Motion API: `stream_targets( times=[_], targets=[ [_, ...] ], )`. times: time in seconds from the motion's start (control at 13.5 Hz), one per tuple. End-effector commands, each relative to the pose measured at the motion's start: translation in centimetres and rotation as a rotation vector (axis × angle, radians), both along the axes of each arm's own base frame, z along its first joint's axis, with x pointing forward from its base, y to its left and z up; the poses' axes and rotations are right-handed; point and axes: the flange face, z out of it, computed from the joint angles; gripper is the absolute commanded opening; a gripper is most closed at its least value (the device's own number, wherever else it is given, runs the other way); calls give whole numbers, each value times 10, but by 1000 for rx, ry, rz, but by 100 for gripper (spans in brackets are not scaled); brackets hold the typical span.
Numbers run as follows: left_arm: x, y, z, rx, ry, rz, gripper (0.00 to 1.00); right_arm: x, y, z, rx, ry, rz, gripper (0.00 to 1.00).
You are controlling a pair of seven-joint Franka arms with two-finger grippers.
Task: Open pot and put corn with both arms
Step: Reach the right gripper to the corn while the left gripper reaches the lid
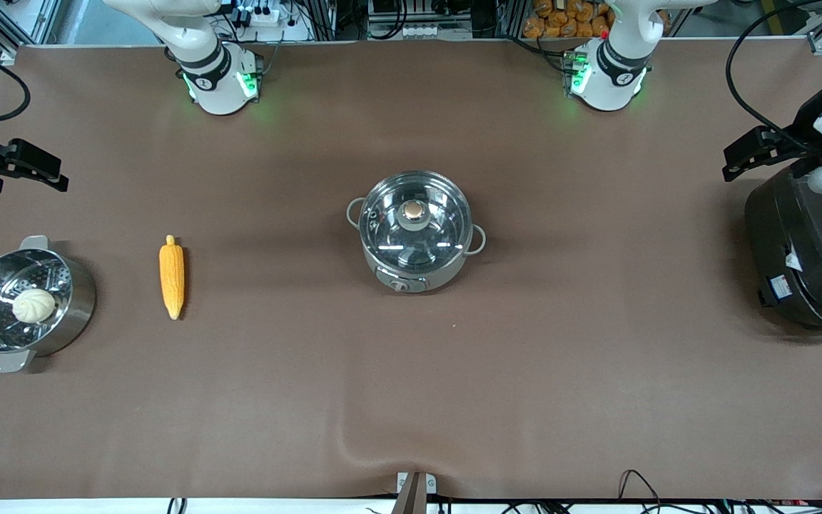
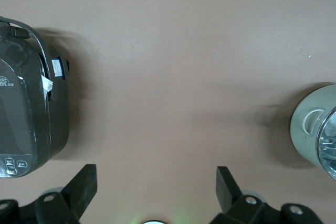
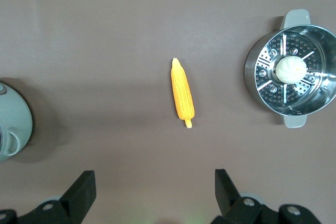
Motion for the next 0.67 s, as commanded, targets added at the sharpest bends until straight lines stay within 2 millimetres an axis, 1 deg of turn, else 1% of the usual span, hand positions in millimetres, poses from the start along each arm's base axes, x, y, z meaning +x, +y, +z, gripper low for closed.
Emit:
stream_targets(
  times=[0.0, 0.15, 0.22, 0.3, 0.37, 0.52, 0.59],
  targets=[
    [-4, 6, 8, 7, 2, 2, 100, 3, 0, 1, 16, 2, -14, 100],
    [-4, 1, 5, 1, 9, -8, 100, 5, 2, -2, 17, 5, -12, 100],
    [-3, -5, 3, 2, 13, -15, 100, 8, 7, -8, 17, 11, -3, 100],
    [-3, -14, 3, 3, 12, -27, 100, 12, 9, -19, 18, 12, 1, 100],
    [0, -30, -6, 5, 26, -59, 100, 16, 9, -31, 18, 3, 2, 100],
    [-1, -64, -14, -1, 37, -103, 100, 23, 14, -56, 18, -20, 8, 100],
    [-1, -89, -24, -3, 47, -91, 100, 24, 18, -76, 18, -24, 13, 100]
  ],
)
